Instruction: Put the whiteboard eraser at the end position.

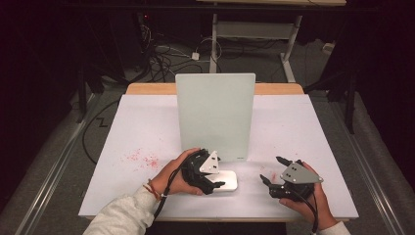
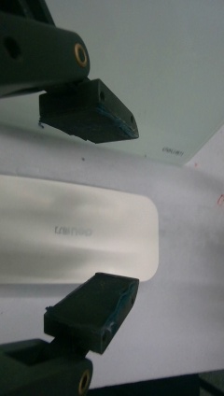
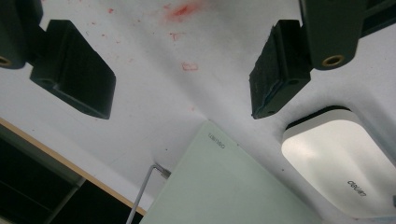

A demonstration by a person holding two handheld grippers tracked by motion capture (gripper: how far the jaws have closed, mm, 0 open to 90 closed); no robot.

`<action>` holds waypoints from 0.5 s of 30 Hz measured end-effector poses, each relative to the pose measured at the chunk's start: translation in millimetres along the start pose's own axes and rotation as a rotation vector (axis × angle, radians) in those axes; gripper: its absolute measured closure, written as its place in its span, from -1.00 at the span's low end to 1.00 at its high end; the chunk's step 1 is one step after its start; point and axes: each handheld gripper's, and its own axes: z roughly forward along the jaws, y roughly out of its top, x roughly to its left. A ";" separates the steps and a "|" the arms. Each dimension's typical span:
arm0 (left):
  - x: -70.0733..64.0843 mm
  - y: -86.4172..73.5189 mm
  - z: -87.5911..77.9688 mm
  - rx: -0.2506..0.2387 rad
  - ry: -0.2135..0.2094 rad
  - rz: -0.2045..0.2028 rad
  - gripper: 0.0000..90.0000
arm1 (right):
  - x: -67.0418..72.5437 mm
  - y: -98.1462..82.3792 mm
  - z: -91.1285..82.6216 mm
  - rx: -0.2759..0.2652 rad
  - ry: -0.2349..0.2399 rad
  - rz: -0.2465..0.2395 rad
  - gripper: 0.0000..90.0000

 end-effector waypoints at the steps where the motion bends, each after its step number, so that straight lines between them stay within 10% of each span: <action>1: 0.4 -0.3 -0.8 -0.012 0.007 -0.005 -0.47 | 0.0 0.0 0.0 0.000 0.000 -0.002 -0.48; 15: 3.6 -2.7 -14.0 -0.109 0.218 -0.040 -0.53 | 1.0 0.3 -0.2 -0.005 0.015 -0.009 -0.48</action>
